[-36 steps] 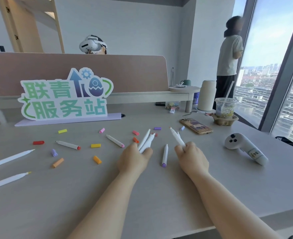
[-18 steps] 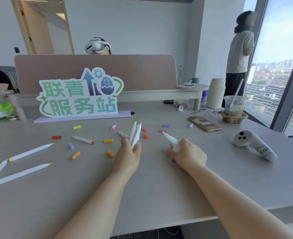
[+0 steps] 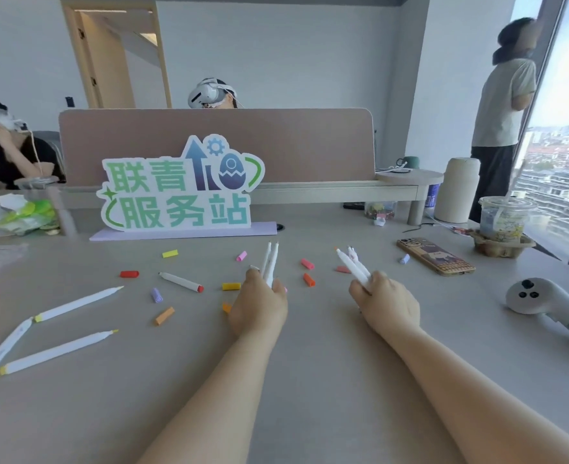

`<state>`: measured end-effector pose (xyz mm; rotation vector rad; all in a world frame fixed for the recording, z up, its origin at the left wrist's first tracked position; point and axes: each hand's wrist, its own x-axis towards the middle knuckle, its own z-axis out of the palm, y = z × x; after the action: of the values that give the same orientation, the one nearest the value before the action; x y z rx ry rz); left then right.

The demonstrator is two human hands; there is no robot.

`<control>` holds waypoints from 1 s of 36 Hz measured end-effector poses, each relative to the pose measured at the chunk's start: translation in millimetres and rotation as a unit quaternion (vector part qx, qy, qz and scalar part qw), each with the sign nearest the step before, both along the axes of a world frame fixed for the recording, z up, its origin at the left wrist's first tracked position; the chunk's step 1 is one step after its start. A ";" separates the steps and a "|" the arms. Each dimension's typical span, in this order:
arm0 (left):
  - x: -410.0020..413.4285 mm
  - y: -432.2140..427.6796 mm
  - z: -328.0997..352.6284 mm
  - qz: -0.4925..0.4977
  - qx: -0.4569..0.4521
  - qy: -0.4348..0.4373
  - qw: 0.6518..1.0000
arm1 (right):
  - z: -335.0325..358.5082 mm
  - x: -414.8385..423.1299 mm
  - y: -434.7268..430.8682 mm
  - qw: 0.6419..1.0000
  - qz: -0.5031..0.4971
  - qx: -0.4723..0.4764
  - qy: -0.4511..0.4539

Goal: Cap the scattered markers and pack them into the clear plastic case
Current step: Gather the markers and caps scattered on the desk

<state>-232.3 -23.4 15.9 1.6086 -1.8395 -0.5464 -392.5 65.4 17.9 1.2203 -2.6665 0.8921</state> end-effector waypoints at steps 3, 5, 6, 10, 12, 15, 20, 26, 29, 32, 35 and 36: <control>-9.4 -17.6 0.1 0.019 0.006 -0.020 1.000 | -2.6 -0.9 -17.1 0.999 0.017 -0.028 0.023; -15.3 -30.4 -2.6 0.025 0.009 -0.027 0.999 | -4.2 -2.9 -27.1 0.998 0.037 -0.036 0.020; -18.0 -36.1 -3.9 0.028 0.010 -0.035 0.999 | -5.1 -4.3 -30.9 0.998 0.046 -0.042 0.018; -24.3 -45.7 -5.6 0.036 0.012 -0.082 0.996 | -9.5 -8.9 -35.1 0.996 0.056 -0.075 -0.001; -24.5 -45.4 -6.1 0.032 0.003 -0.095 0.995 | -10.8 -9.0 -34.0 0.995 0.059 -0.081 -0.004; -23.6 -44.0 -6.3 0.020 -0.002 -0.112 0.994 | -11.9 -7.7 -33.8 0.995 0.065 -0.077 0.003; -18.9 -30.0 -2.8 0.007 -0.015 -0.123 0.992 | -11.1 -3.5 -30.9 0.994 0.080 -0.068 0.013; -2.8 0.1 0.2 -0.027 -0.061 0.036 0.997 | -4.0 23.4 -22.3 0.989 0.128 -0.079 0.001; 20.7 11.6 0.6 -0.035 -0.055 0.127 0.990 | -0.6 48.2 -24.9 0.983 0.159 -0.091 -0.031; 59.5 19.8 1.8 -0.022 -0.070 0.197 0.978 | 1.5 79.2 -31.2 0.970 0.199 -0.112 -0.079; 112.2 23.7 0.9 0.003 -0.073 0.195 0.978 | 4.3 118.4 -38.0 0.961 0.233 -0.115 -0.099; 129.7 22.8 -0.8 0.009 -0.073 0.193 0.978 | 5.0 131.4 -40.6 0.957 0.243 -0.116 -0.105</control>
<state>-102.6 -0.6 15.1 1.3127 -1.5369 -0.6478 -261.1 24.9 23.0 1.8454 -2.3370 1.4255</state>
